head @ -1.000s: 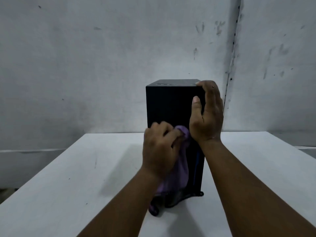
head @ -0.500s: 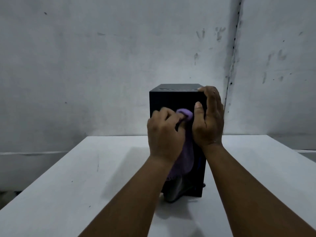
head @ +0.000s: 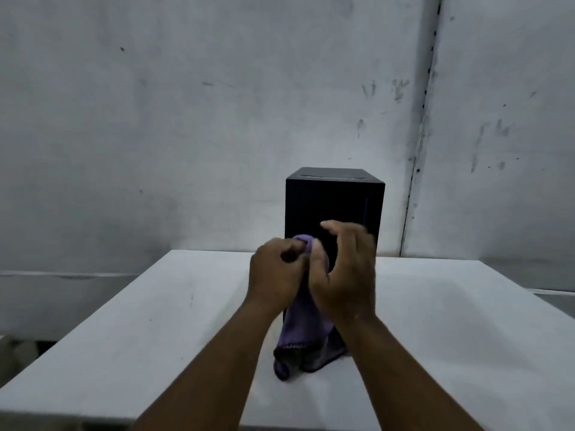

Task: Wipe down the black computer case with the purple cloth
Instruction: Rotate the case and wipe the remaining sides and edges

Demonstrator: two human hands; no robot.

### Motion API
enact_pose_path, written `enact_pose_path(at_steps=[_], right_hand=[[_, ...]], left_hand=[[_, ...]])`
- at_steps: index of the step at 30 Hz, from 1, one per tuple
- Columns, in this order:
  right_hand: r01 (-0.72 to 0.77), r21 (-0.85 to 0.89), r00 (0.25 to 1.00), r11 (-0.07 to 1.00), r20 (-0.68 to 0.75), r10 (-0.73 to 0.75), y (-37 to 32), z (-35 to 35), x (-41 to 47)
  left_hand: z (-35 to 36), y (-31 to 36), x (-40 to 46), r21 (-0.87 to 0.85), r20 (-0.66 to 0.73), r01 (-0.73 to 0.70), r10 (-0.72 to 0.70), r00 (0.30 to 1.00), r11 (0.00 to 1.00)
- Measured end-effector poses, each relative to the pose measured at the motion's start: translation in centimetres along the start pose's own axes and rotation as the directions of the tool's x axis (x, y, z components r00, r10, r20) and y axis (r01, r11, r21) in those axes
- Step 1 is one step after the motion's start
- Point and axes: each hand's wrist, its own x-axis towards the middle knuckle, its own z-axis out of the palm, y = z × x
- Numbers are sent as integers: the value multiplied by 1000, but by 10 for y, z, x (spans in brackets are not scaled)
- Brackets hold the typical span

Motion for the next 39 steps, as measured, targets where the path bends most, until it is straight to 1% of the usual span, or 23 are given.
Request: enact_pose_path(at_steps=[2, 3, 6, 9, 11, 14, 18, 23, 27, 30, 34, 37, 39], right_hand=[[-142, 142, 980, 980, 157, 119, -13, 5, -8], [-224, 180, 959, 958, 215, 183, -18, 7, -9], [-428, 222, 864, 876, 385, 325, -27, 7, -1], [-555, 193, 745, 809, 549, 380, -34, 5, 10], [-584, 181, 699, 791, 608, 377, -36, 6, 15], [-559, 168, 696, 812, 628, 349, -41, 14, 23], [-550, 151, 699, 821, 621, 354, -46, 28, 32], [-509, 35, 665, 860, 651, 367, -51, 43, 44], [-461, -5, 621, 887, 712, 327, -55, 51, 52], [-402, -13, 608, 916, 744, 278, -56, 58, 62], [-301, -37, 621, 953, 751, 225, -62, 70, 77], [-197, -61, 675, 978, 716, 181, -70, 79, 87], [-176, -41, 723, 984, 673, 158, -74, 87, 93]], left_hand=[[-15, 11, 5, -88, -9, -5, 4, 1000, 996], [-21, 14, 8, -111, -16, -7, 5, 1000, 994], [-40, 19, 15, -154, -44, -10, 3, 999, 988], [-62, 20, 21, -200, -99, 8, -28, 995, 980], [-76, 18, 24, -233, -115, 27, -55, 992, 972], [-98, 13, 28, -235, -112, 36, -63, 992, 971], [-125, 5, 32, -132, -113, 27, -42, 993, 991], [-157, -12, 39, -34, -57, 68, -69, 996, 997], [-183, -26, 44, 25, -71, 64, -62, 996, 998], [-203, -38, 51, 55, -104, 91, -85, 991, 994], [-220, -45, 57, 129, -107, 104, -91, 990, 986], [-228, -49, 62, 180, -130, 101, -79, 988, 978], [-230, -49, 65, 199, -177, 89, -54, 983, 976]])
